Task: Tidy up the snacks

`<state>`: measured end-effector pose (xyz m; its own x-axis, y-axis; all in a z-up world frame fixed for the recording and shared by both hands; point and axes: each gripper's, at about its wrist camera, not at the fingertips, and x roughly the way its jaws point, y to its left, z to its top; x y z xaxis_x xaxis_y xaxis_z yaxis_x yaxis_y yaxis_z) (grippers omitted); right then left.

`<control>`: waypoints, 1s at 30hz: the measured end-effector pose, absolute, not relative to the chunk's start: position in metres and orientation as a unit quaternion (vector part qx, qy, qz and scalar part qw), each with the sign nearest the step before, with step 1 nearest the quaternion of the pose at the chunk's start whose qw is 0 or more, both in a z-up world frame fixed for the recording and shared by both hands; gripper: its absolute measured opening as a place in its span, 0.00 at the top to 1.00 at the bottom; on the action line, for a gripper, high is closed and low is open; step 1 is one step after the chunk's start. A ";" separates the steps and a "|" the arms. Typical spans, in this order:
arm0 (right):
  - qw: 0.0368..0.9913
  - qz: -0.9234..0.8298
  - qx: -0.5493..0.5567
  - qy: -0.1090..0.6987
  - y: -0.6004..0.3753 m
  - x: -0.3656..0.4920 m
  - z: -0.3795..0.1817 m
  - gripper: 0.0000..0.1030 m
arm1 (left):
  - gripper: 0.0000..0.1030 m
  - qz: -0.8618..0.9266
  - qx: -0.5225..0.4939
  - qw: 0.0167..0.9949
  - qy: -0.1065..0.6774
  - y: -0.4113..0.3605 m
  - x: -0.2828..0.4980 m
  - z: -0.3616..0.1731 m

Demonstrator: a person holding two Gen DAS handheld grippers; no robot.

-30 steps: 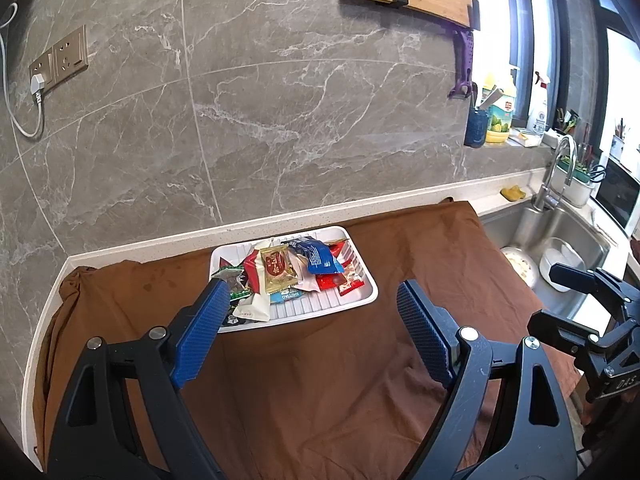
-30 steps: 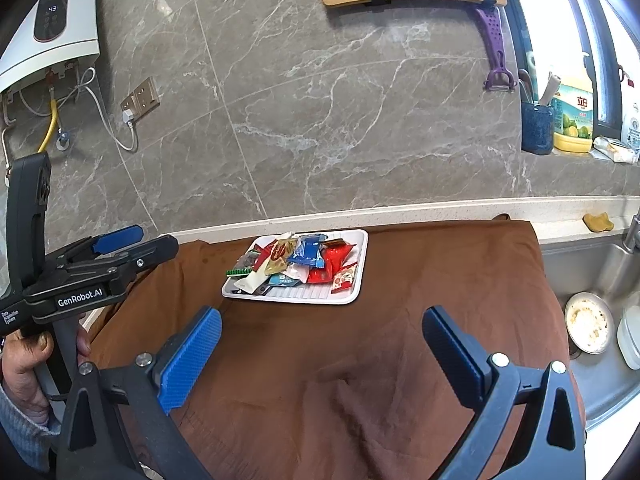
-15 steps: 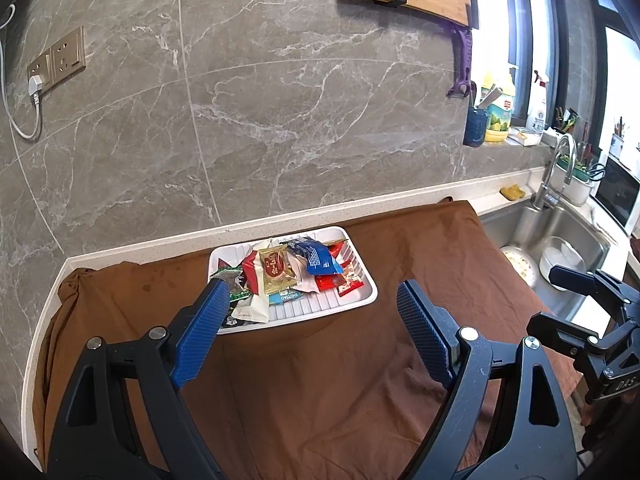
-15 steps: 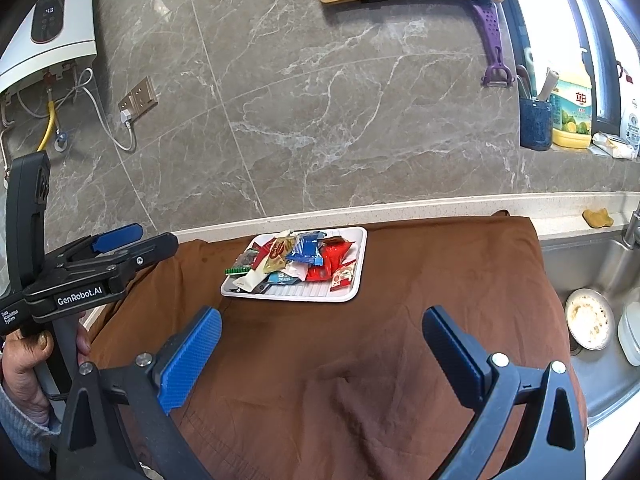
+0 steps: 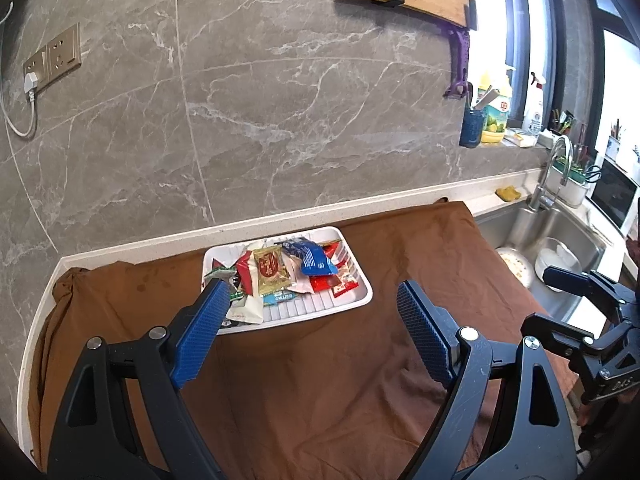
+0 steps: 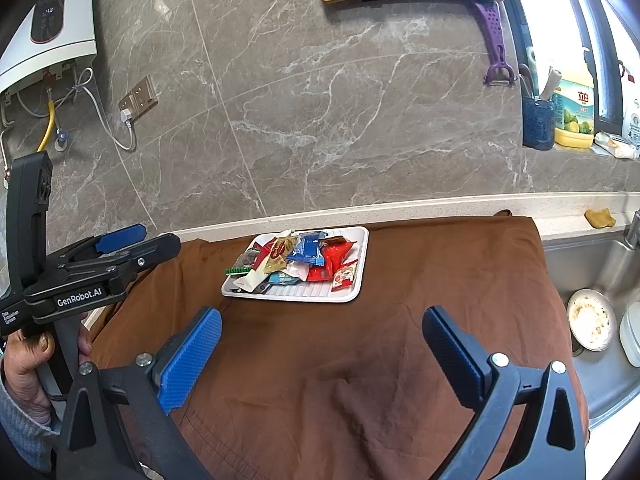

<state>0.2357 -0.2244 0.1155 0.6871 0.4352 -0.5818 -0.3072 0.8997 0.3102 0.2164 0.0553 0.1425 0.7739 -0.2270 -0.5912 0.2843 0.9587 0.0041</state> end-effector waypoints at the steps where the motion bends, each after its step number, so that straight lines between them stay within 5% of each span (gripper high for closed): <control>1: 0.914 0.203 0.094 0.339 -0.225 0.236 0.116 0.00 | 0.17 -0.139 0.049 0.941 0.305 0.055 0.216 0.143; 19: 0.911 0.201 0.103 0.346 -0.223 0.239 0.112 0.00 | 0.17 0.001 0.238 0.947 0.216 0.010 0.189 0.135; 30: 0.909 0.200 0.106 0.350 -0.224 0.239 0.110 0.00 | 0.17 -0.042 0.192 0.949 0.245 0.013 0.198 0.134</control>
<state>0.2389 -0.2241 0.1096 0.6757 0.4370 -0.5937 -0.2894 0.8980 0.3316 0.1975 0.0130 0.1343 0.8761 0.0148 -0.4819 0.1738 0.9226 0.3443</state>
